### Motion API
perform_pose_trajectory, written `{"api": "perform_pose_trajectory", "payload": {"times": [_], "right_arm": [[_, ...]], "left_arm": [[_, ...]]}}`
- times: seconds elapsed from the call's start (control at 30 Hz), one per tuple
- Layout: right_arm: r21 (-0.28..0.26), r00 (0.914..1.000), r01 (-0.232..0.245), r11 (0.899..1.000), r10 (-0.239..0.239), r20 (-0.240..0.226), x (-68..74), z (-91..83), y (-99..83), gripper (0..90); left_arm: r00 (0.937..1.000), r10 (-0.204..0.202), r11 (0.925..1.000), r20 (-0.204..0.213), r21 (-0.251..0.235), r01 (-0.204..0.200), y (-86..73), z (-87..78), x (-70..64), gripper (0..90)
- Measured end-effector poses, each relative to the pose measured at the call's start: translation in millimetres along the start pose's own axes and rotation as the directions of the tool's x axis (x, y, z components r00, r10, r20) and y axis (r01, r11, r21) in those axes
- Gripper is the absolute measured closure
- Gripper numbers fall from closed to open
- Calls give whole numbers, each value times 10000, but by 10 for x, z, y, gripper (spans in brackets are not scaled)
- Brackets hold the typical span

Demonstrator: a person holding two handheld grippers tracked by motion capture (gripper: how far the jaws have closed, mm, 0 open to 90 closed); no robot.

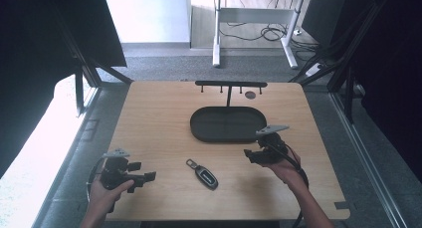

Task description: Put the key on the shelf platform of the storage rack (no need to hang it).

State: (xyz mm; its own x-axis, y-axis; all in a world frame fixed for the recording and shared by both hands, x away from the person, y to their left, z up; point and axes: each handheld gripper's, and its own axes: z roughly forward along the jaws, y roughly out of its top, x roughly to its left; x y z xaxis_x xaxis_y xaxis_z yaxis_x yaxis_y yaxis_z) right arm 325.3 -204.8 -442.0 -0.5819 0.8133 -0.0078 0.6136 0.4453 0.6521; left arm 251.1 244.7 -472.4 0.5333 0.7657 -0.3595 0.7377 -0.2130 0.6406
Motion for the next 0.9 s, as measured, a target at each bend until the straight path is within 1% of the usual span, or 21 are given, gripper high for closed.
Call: {"api": "perform_pose_trajectory", "payload": {"times": [0.13, 0.3, 0.37, 0.43, 0.5, 0.53, 0.67, 0.7, 0.73, 0.8, 0.83, 0.9], "right_arm": [[272, 9993, 329, 9991, -324, -184, 84, -12, 108, 304], [487, 9972, 680, 9965, -665, -331, 191, 8, 211, 307], [504, 9968, 754, 9959, -739, -315, 214, 17, 228, 310], [646, 9952, 886, 9940, -856, -465, 273, 55, 280, 309], [681, 9949, 924, 9934, -894, -463, 297, 70, 296, 309], [733, 9932, 1077, 9915, -1039, -535, 336, 96, 326, 310], [878, 9916, 1173, 9892, -1119, -649, 378, 127, 365, 310], [1011, 9894, 1317, 9861, -1245, -745, 422, 154, 400, 309], [1042, 9885, 1391, 9848, -1318, -743, 446, 168, 415, 309], [1078, 9877, 1441, 9837, -1363, -767, 463, 177, 427, 310], [1186, 9853, 1590, 9801, -1498, -825, 503, 198, 457, 309], [1266, 9842, 1648, 9782, -1545, -868, 542, 222, 481, 309]], "left_arm": [[10000, -5, 10000, 8, 32, 5, -1, 8, -2, 197], [10000, -27, 10000, 28, 20, 27, 0, 4, -4, 197], [10000, -9, 10000, 35, 33, 9, 0, 6, -4, 197], [10000, -7, 10000, 43, 61, 6, -1, 16, -7, 197], [10000, -11, 10000, 47, 62, 11, -1, 17, -8, 197], [10000, -13, 10000, 54, 55, 12, 0, 14, -6, 197], [10000, -24, 10000, 33, 31, 24, 0, 10, -2, 197], [10000, -24, 10000, 38, 31, 23, 0, 10, -3, 197], [10000, -23, 10000, 41, 35, 23, 0, 11, -4, 197], [10000, -17, 10000, 60, 47, 16, 0, 12, -6, 197], [10000, -13, 10000, 68, 56, 13, 0, 15, -9, 197], [10000, 6, 10000, 78, 72, -6, -1, 17, -8, 197]]}}
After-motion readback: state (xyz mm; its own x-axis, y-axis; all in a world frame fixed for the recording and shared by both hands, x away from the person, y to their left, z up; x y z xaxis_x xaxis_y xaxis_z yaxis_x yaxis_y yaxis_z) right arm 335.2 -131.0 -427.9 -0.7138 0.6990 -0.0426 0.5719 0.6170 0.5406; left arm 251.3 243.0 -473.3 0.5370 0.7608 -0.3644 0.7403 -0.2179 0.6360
